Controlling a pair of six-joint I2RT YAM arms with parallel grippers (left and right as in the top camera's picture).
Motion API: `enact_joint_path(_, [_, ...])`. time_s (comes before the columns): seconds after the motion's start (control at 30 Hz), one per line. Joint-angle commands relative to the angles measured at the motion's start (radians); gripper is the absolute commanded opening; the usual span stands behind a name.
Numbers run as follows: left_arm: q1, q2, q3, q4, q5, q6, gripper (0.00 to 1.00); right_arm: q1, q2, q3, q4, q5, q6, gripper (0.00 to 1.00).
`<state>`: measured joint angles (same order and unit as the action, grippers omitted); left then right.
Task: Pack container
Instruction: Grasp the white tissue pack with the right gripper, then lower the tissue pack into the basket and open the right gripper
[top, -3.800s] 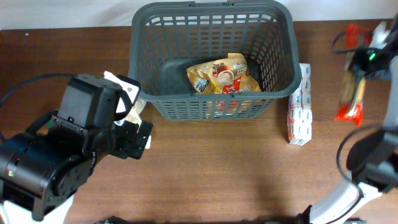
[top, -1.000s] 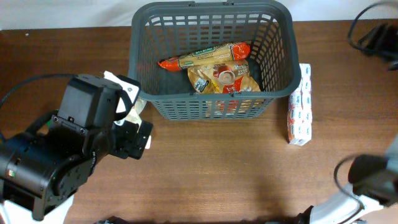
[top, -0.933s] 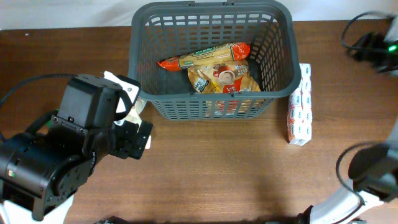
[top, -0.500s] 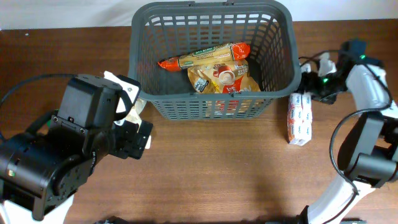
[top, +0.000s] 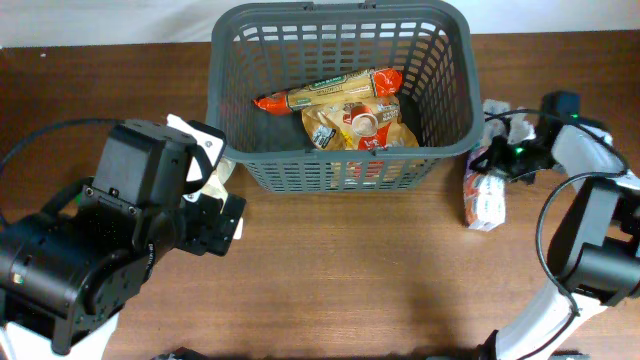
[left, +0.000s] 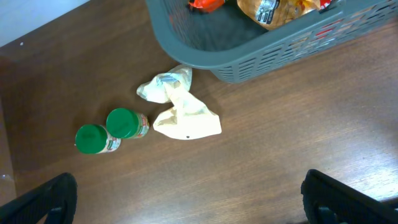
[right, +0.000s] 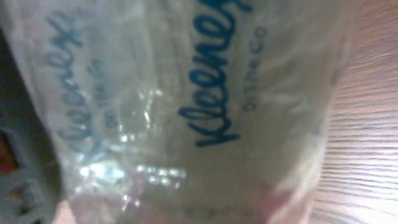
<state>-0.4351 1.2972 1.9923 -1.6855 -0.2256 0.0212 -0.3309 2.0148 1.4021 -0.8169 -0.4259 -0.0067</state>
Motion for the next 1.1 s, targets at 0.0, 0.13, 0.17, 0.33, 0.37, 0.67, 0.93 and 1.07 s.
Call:
enact_joint_path(0.0, [0.007, -0.001, -0.002, 0.001, -0.007, -0.009, 0.99, -0.085, -0.127, 0.209, -0.024, -0.137, 0.024, 0.04])
enact_joint_path(0.13, [0.007, -0.001, -0.002, 0.001, -0.007, -0.009, 0.99, -0.125, -0.213, 0.455, -0.07, -0.246, 0.023, 0.04])
enact_joint_path(0.17, [0.007, -0.001, -0.002, 0.001, -0.007, -0.009, 0.99, -0.126, -0.23, 0.513, -0.078, -0.272, 0.023, 0.04])
enact_joint_path(0.33, [0.007, -0.001, -0.002, 0.001, -0.007, -0.009, 0.99, -0.051, -0.306, 0.76, -0.129, -0.378, -0.015, 0.04])
enact_joint_path(0.37, [0.007, -0.001, -0.002, 0.001, -0.007, -0.009, 0.99, 0.008, -0.327, 0.799, -0.146, -0.398, -0.086, 0.04])
enact_joint_path(0.67, [0.007, 0.0, -0.002, 0.001, -0.007, -0.009, 0.99, 0.515, -0.277, 0.813, -0.332, -0.274, -0.826, 0.04])
enact_joint_path(0.93, [0.007, -0.001, -0.002, 0.001, -0.007, -0.009, 0.99, 0.646, -0.083, 0.813, -0.341, -0.089, -1.018, 0.04])
enact_joint_path(1.07, [0.007, -0.001, -0.002, 0.001, -0.007, -0.009, 0.99, 0.666, 0.013, 0.813, -0.399, -0.088, -1.029, 0.04])
